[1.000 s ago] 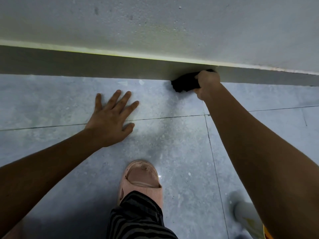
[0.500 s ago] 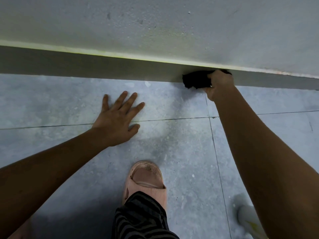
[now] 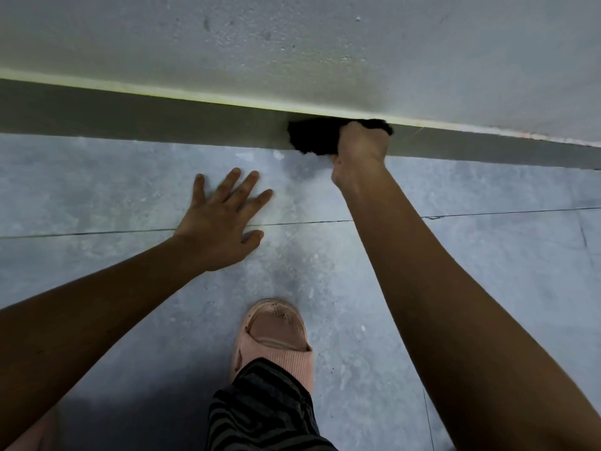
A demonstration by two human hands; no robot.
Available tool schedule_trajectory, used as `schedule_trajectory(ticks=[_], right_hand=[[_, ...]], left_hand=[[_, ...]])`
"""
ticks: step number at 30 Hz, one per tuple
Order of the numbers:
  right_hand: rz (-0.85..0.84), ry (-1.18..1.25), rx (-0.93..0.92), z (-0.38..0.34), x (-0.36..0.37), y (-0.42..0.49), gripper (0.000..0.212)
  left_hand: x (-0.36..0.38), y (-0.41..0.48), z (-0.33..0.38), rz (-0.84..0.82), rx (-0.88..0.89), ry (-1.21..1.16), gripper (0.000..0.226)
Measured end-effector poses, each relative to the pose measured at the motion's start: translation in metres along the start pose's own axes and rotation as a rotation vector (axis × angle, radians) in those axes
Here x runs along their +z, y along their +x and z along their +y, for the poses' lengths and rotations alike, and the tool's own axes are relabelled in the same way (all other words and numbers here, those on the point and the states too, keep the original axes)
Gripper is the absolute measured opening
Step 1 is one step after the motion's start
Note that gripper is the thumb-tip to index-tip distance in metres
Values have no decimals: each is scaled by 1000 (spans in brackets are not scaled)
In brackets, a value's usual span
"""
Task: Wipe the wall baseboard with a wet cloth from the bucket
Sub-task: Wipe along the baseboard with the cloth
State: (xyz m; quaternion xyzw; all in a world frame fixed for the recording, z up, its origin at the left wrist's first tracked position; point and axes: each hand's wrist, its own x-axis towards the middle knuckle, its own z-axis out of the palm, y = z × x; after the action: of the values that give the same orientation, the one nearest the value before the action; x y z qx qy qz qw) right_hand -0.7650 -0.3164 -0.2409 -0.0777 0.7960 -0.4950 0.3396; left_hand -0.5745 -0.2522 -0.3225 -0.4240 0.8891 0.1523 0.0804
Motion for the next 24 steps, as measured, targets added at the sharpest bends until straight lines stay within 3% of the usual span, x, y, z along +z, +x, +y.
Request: schedule_trajectory(ticks=[3,8,11,15,19,24], right_hand=[[54,-49,29,1,-16,14,35],[-106,-123,108,11,2,-4,37],[-196,-47,142,11,13,-19,24],[-66,-94,-10,8,1,-2,27],[4,-261,-43,5,-24,25,41],[-160,-506,-36,14,-25,20,32]], left_hand=[[-1,-1,0,-13,-4,7,68],[2,-1,2,17,-13,16,70],[2,-1,1,18,-12,7,68],[0,-1,0,5,-8,7,68],[1,-1,1,5,-13,12,68],[2,0,0,-1,-12,20,67]])
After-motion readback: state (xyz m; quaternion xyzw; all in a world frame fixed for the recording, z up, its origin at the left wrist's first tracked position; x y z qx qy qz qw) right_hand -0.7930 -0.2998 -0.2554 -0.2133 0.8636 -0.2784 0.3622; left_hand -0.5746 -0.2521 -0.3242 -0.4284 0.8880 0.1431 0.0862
